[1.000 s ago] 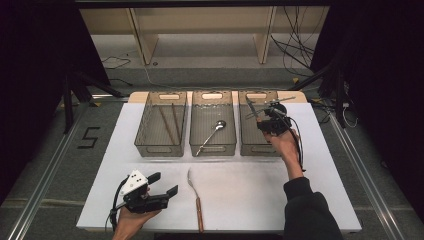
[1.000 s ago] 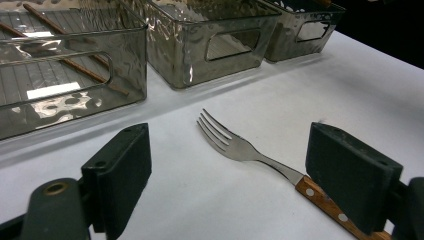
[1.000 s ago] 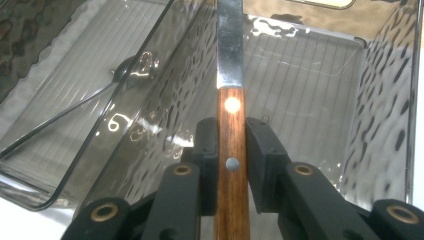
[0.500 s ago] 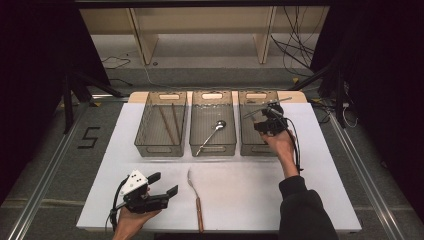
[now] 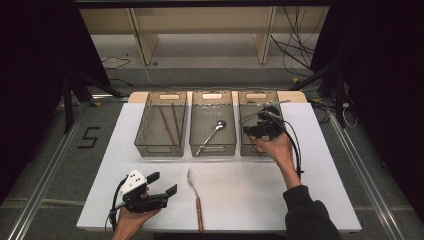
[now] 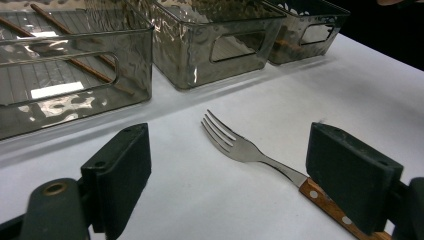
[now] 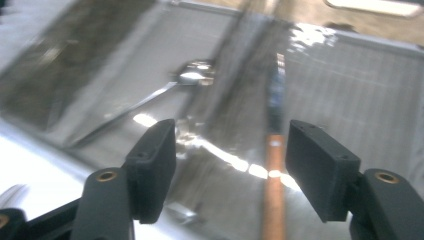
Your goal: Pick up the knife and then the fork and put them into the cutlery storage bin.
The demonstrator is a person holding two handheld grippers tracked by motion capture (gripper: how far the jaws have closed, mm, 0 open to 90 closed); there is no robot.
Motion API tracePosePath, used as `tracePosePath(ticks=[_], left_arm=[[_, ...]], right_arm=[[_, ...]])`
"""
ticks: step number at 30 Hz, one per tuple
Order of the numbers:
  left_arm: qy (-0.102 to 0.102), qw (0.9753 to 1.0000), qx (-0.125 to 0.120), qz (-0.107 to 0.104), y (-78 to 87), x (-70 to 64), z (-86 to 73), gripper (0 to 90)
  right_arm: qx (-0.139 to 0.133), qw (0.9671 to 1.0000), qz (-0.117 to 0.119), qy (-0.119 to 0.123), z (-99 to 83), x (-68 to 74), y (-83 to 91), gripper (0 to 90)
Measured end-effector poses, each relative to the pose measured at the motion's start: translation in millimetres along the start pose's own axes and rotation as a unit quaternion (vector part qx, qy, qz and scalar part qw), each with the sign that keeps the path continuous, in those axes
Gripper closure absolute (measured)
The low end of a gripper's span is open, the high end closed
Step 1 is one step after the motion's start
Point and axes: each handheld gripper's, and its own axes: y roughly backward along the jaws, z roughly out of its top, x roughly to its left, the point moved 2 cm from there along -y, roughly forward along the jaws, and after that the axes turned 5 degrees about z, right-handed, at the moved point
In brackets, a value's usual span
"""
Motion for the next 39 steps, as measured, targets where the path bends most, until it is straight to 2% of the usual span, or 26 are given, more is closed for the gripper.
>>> tracePosePath(ticks=[5, 9, 17, 24, 32, 39], left_arm=[[0.0, 1.0, 0.0, 0.002, 0.1, 0.6, -0.2, 17.7], [0.0, 1.0, -0.001, 0.003, 0.4, 0.9, 0.0, 17.7], [0.002, 1.0, -0.005, 0.006, 0.8, 1.7, 0.3, 17.6], [0.001, 1.0, -0.006, 0.007, 1.0, 1.4, 0.5, 17.6], [0.001, 0.9999, -0.007, 0.008, 1.2, 1.3, 0.6, 17.6], [0.0, 0.9999, -0.008, 0.008, 1.5, 1.1, 0.8, 17.6]], right_arm=[[-0.009, 0.999, 0.025, 0.037, -10.0, 28.4, 15.1, 34.3], [-0.009, 0.9975, 0.049, 0.05, -21.6, 44.8, 20.5, 32.6], [-0.006, 0.9944, 0.077, 0.073, -47.4, 74.1, 23.5, 30.4], [0.017, 0.9899, 0.096, 0.103, -69.6, 100.1, 18.3, 29.6], [0.028, 0.9839, 0.117, 0.132, -86.0, 128.7, 16.8, 29.4], [0.043, 0.9789, 0.132, 0.15, -96.3, 146.3, 12.6, 28.8]])
